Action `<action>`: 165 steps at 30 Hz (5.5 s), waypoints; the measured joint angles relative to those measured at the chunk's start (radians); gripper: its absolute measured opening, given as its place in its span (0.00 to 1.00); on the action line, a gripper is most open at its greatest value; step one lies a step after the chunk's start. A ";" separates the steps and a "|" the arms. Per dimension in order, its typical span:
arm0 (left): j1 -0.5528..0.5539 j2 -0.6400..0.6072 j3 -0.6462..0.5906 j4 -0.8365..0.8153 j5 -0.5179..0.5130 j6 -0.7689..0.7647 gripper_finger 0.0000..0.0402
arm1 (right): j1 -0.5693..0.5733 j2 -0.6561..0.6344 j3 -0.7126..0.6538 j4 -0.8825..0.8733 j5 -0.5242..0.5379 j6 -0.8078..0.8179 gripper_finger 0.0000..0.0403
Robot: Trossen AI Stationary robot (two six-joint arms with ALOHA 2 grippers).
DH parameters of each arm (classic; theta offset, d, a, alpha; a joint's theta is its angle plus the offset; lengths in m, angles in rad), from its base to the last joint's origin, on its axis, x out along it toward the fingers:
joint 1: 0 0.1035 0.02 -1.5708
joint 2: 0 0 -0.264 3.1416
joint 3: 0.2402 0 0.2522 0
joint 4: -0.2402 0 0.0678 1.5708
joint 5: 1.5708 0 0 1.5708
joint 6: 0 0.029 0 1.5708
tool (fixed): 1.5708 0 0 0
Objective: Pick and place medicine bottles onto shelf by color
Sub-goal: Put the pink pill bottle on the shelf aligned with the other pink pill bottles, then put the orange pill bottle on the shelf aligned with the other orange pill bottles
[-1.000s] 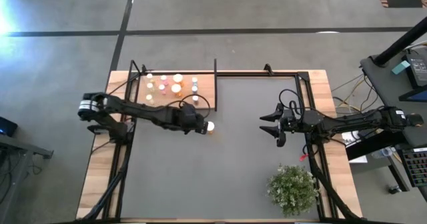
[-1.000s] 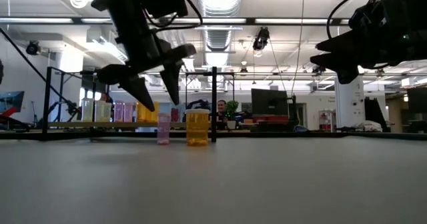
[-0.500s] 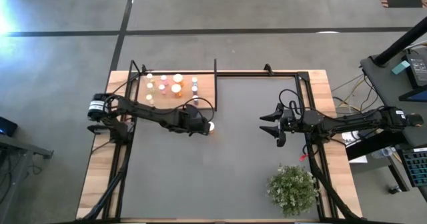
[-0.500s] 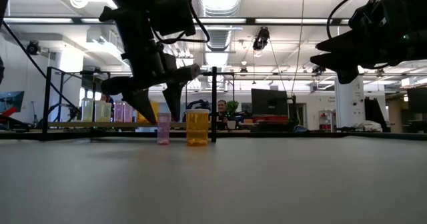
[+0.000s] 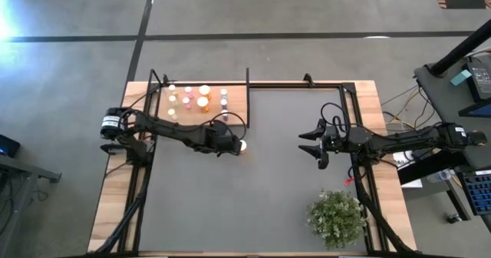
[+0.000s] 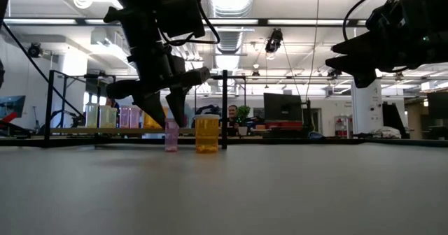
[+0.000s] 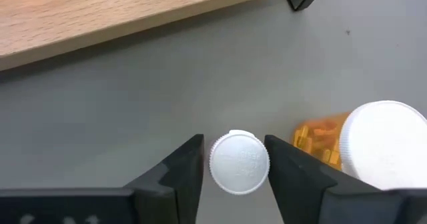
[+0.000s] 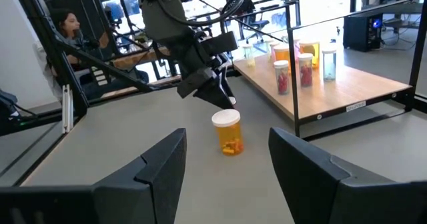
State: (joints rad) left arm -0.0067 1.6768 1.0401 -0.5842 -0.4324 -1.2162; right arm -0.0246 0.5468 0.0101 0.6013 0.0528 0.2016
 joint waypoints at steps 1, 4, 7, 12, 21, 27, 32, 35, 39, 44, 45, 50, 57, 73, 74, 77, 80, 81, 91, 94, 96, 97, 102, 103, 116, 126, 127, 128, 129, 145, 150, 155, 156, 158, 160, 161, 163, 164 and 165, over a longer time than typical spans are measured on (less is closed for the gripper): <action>0.000 0.000 0.000 0.000 0.000 0.000 0.34 | 0.000 0.000 0.000 0.000 0.000 0.000 0.50; 0.000 0.000 0.000 0.000 0.000 0.001 0.31 | 0.000 0.000 0.000 0.000 0.000 0.000 0.50; 0.000 -0.001 0.001 0.000 0.000 0.001 0.28 | 0.000 0.000 0.000 0.000 0.000 0.000 0.50; -0.001 -0.013 0.001 -0.002 0.000 0.001 0.26 | 0.000 0.000 0.000 0.000 0.000 0.000 0.50; 0.000 -0.110 0.002 -0.107 -0.023 0.003 0.25 | 0.000 0.000 0.000 -0.002 0.000 0.000 0.50; 0.024 -0.224 0.000 -0.257 -0.086 0.000 0.26 | 0.000 -0.001 0.000 -0.018 0.000 0.000 0.50; 0.090 -0.311 -0.021 -0.400 -0.121 -0.001 0.29 | 0.000 0.003 0.000 -0.021 0.000 0.000 0.50; 0.136 -0.348 -0.057 -0.421 -0.132 0.002 0.29 | 0.000 0.005 0.000 -0.021 0.000 0.000 0.50; 0.181 -0.390 -0.123 -0.403 -0.155 0.029 0.29 | 0.000 0.006 0.000 -0.021 0.000 0.000 0.50; 0.208 -0.433 -0.205 -0.341 -0.232 0.028 0.29 | 0.000 0.006 0.000 -0.021 0.000 0.000 0.50; 0.212 -0.437 -0.223 -0.318 -0.244 0.029 0.29 | 0.000 0.006 0.000 -0.021 0.000 0.000 0.50; 0.229 -0.446 -0.285 -0.225 -0.253 0.053 0.29 | 0.000 0.006 0.000 -0.021 0.000 0.000 0.50; 0.270 -0.449 -0.300 -0.201 -0.255 0.049 0.29 | 0.000 0.006 0.000 -0.021 0.000 0.000 0.50; 0.343 -0.435 -0.312 -0.153 -0.239 0.045 0.29 | 0.000 0.006 0.000 -0.021 0.000 0.000 0.50; 0.345 -0.435 -0.313 -0.156 -0.239 0.045 0.29 | 0.000 0.006 0.000 -0.021 0.000 0.000 0.50; 0.351 -0.435 -0.313 -0.158 -0.240 0.046 0.29 | 0.000 0.006 0.000 -0.021 0.000 0.000 0.50; 0.354 -0.435 -0.314 -0.158 -0.240 0.046 0.29 | 0.000 0.006 0.000 -0.021 0.000 0.000 0.50; 0.356 -0.435 -0.314 -0.158 -0.241 0.046 0.29 | 0.000 0.006 0.000 -0.021 0.000 0.000 0.50; 0.369 -0.435 -0.317 -0.157 -0.248 0.053 0.29 | 0.000 0.006 0.000 -0.021 0.000 0.000 0.50; 0.369 -0.435 -0.319 -0.157 -0.251 0.053 0.30 | 0.000 0.006 0.000 -0.021 0.000 0.000 0.50; 0.369 -0.435 -0.321 -0.156 -0.251 0.053 0.30 | 0.000 0.006 0.000 -0.021 0.000 0.000 0.50; 0.369 -0.435 -0.321 -0.156 -0.251 0.053 0.31 | 0.000 0.006 0.000 -0.021 0.000 0.000 0.50; 0.369 -0.435 -0.323 -0.156 -0.251 0.053 0.39 | 0.000 0.006 0.000 -0.021 0.000 0.000 0.50; 0.369 -0.435 -0.323 -0.156 -0.251 0.053 0.40 | 0.000 0.006 0.000 -0.021 0.000 0.000 0.50; 0.366 -0.577 -0.293 -0.156 -0.254 0.194 0.54 | 0.000 0.006 0.000 -0.021 0.000 0.000 0.50; 0.353 -0.682 -0.273 0.126 -0.121 0.558 0.54 | 0.000 0.006 0.000 -0.021 0.000 0.000 0.50; 0.352 -0.682 -0.272 0.155 -0.098 0.580 0.54 | 0.000 0.006 0.000 -0.021 0.000 0.000 0.50; 0.352 -0.679 -0.271 0.182 -0.074 0.595 0.54 | 0.000 0.006 0.000 -0.021 0.000 0.000 0.50; 0.351 -0.671 -0.268 0.209 -0.053 0.598 0.54 | 0.000 0.006 0.000 -0.021 0.000 0.000 0.50; 0.193 -0.303 -0.035 0.233 0.201 0.373 0.77 | 0.000 0.006 0.000 -0.021 0.000 0.000 0.50; 0.115 -0.198 0.088 0.119 0.207 0.271 0.78 | 0.000 0.006 0.000 -0.021 0.000 0.000 0.50; 0.057 -0.098 0.172 0.059 0.206 0.184 0.78 | 0.000 0.006 0.000 -0.021 0.000 0.000 0.50; 0.049 -0.080 0.183 0.049 0.206 0.176 0.78 | 0.000 0.006 0.000 -0.021 0.000 0.000 0.50; 0.034 -0.040 0.211 0.012 0.198 0.164 0.78 | 0.000 0.006 0.000 -0.021 0.000 0.000 0.50; 0.025 -0.002 0.237 -0.027 0.190 0.148 0.78 | 0.000 0.006 0.000 -0.021 0.000 0.000 0.50; 0.022 0.016 0.248 -0.045 0.186 0.148 0.78 | 0.000 0.006 0.000 -0.021 0.000 0.000 0.50; 0.019 0.049 0.266 -0.071 0.171 0.148 0.78 | 0.000 0.006 0.000 -0.021 0.000 0.000 0.50; 0.018 0.065 0.275 -0.070 0.167 0.149 0.78 | 0.000 0.006 0.000 -0.021 0.000 0.000 0.50; 0.017 0.080 0.285 -0.070 0.167 0.149 0.78 | 0.000 0.006 0.000 -0.021 0.000 0.000 0.50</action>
State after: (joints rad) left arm 0.0105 1.7566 1.3253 -0.6544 -0.2658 -1.0670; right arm -0.0244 0.5533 0.0103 0.5808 0.0530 0.2016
